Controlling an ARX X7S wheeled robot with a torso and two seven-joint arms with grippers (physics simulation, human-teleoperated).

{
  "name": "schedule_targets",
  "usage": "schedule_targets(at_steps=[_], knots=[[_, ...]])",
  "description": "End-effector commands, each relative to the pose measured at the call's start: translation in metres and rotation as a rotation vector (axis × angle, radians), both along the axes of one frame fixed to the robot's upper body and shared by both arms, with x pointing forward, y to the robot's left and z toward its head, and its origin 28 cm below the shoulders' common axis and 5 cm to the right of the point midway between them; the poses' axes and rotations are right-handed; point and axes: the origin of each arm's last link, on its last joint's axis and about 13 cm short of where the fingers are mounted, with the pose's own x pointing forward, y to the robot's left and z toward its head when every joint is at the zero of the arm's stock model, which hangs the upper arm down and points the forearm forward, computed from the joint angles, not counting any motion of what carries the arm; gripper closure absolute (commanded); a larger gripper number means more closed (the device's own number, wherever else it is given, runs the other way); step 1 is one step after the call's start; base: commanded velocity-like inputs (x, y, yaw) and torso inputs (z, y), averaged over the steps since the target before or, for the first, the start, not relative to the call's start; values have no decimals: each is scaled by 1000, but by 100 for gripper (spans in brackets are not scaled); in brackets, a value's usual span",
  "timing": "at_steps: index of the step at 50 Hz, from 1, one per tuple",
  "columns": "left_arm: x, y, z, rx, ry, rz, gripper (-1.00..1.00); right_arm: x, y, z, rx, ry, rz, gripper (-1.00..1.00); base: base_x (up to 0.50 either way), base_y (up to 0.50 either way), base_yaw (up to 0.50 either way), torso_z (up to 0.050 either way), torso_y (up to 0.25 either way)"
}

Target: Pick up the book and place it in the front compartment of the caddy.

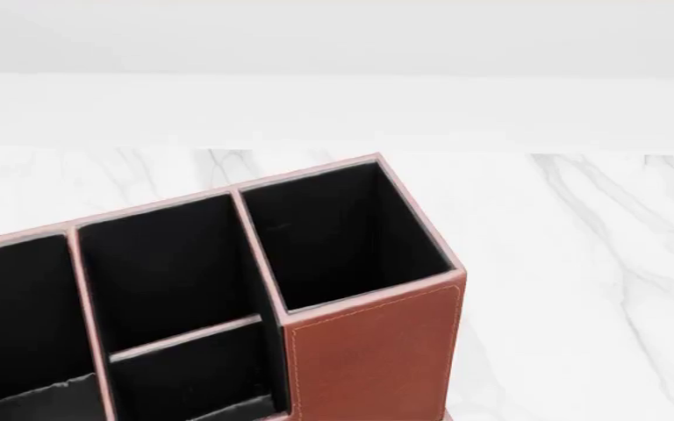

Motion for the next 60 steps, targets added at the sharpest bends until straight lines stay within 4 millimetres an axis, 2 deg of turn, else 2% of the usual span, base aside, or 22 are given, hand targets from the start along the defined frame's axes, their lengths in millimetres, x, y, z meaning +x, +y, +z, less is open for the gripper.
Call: schedule_targets(at_steps=[1, 4, 5, 12, 15, 22, 23, 29, 32, 37, 48, 60], knots=[[-1, -5, -18, -4, 89, 9, -100, -3, -2, 1, -32, -13, -4, -100, 0, 0, 0, 0, 0], [-1, -5, -18, -13, 117, 19, -100, -3, -2, 1, -31, -13, -4, -100, 0, 0, 0, -5, 0], [0, -5, -17, -16, 122, 39, 100, -3, -2, 1, -32, -13, -5, -100, 0, 0, 0, 0, 0], [-1, -4, -14, -16, 87, 30, 100, -3, -2, 2, -31, -14, -7, -100, 0, 0, 0, -3, 0], [1, -3, -7, -20, 12, 63, 100, -3, -2, 2, -31, -14, -6, -100, 0, 0, 0, 0, 0], [9, 1, 31, -60, -83, 203, 100, -3, -2, 3, -31, -15, -7, -100, 0, 0, 0, -1, 0], [10, 3, 43, -86, -106, 213, 100, -2, -2, 3, -32, -14, -6, -100, 0, 0, 0, 0, 0], [11, 11, 80, -160, -178, 232, 100, -2, -2, 3, -31, -14, -6, -100, 0, 0, 0, 0, 0], [7, 16, 94, -195, -213, 175, 100, -2, -2, 2, -29, -14, -5, -100, 0, 0, 0, 0, 0], [9, 18, 106, -200, -263, 149, 100, -3, -3, 2, -26, -17, -8, -100, 0, 0, 0, 0, 0], [26, 28, 151, -225, -383, 150, 100, -5, -2, 2, -25, -20, -11, -100, 0, 0, 0, 0, 0], [50, 34, 197, -121, -534, 157, 100, -5, -2, 2, -26, -28, -9, -100, 0, 0, 0, 0, 1]])
